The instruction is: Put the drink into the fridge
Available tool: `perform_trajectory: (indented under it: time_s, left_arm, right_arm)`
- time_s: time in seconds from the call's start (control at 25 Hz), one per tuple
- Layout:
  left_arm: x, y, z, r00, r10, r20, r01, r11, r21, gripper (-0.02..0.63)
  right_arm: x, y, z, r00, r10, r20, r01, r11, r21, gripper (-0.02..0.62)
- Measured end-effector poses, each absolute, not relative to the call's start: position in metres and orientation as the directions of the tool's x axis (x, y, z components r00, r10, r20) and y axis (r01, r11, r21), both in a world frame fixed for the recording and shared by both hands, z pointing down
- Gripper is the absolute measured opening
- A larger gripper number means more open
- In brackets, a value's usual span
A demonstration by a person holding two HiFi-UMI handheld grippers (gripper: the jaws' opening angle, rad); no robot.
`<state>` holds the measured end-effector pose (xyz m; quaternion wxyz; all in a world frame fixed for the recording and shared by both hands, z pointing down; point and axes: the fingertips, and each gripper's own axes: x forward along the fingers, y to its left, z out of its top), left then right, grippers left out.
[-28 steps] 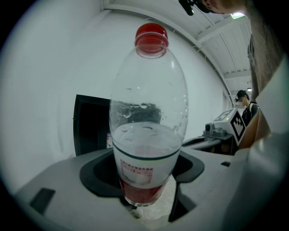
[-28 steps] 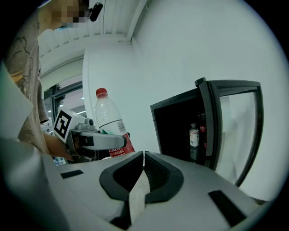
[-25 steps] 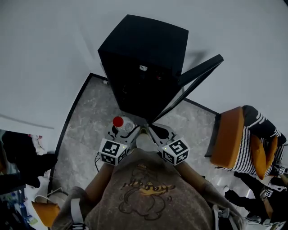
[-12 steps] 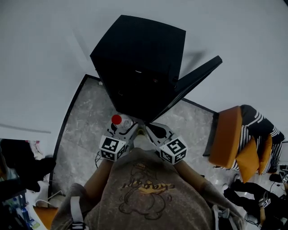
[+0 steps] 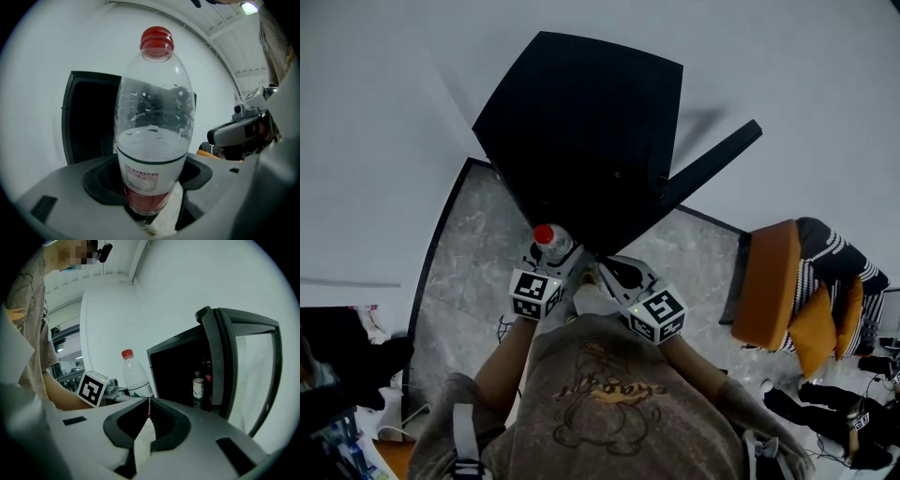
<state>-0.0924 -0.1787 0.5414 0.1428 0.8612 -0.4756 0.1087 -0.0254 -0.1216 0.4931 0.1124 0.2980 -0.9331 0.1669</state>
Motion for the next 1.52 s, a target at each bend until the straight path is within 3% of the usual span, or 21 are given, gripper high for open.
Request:
perform_trajectory:
  time_s: [1.52]
  left_arm:
    - [-0.089,-0.338,0.642,0.467,-0.775,0.425,-0.873,-0.482,0.082,0.318]
  right_arm:
    - [-0.027,-0.198,0.518,-0.792,-0.494,0.36,-0.596,0.755,-0.275,0.023]
